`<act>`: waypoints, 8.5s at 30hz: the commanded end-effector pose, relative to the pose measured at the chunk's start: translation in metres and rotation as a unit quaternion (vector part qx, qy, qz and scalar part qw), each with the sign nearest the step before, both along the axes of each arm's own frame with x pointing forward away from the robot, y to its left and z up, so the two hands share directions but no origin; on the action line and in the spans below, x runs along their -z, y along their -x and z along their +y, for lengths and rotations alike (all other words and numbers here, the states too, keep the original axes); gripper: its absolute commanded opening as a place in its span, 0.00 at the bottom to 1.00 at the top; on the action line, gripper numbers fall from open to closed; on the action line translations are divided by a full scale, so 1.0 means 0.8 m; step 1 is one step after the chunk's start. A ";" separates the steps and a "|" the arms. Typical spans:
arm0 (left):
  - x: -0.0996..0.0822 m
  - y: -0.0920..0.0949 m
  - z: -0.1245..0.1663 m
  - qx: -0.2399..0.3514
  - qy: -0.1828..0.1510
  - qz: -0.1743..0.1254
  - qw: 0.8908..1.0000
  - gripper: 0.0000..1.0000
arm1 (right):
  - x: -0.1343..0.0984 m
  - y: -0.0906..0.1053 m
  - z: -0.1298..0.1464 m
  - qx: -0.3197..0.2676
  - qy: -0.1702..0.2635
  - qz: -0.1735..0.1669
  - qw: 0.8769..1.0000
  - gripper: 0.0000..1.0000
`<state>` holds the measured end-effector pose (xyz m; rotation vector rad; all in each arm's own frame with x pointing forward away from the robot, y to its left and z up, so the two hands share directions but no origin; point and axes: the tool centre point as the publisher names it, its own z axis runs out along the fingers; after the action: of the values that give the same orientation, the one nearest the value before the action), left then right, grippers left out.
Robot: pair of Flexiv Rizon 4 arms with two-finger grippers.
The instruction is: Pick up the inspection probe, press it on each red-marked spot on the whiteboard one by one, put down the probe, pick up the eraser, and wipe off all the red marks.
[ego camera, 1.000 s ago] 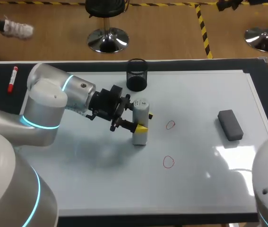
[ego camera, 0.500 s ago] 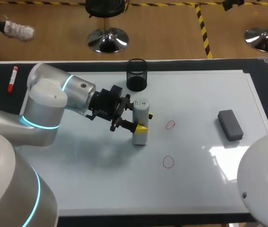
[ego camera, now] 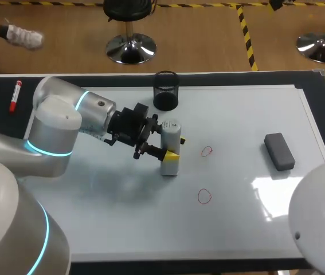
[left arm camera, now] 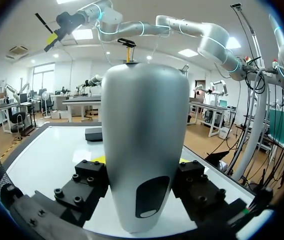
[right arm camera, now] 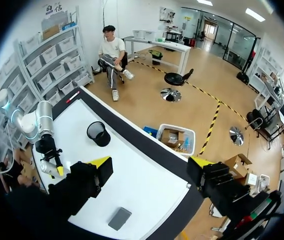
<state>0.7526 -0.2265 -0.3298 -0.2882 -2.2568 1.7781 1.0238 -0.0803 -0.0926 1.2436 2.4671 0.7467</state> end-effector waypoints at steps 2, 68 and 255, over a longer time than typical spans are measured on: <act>0.012 0.003 0.001 0.000 0.001 0.001 1.000 0.00 | -0.004 -0.002 0.001 0.001 0.025 0.034 0.999 1.00; 0.012 0.003 0.001 0.000 0.001 0.001 1.000 0.00 | 0.056 0.213 -0.051 0.233 0.072 0.140 0.960 1.00; 0.012 0.003 0.001 0.000 0.001 0.001 1.000 0.00 | 0.395 0.302 -0.026 0.157 0.109 0.277 0.942 1.00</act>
<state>0.7526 -0.2265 -0.3299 -0.2882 -2.2567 1.7780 0.7807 -0.1012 -0.4065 1.8926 2.5523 0.0335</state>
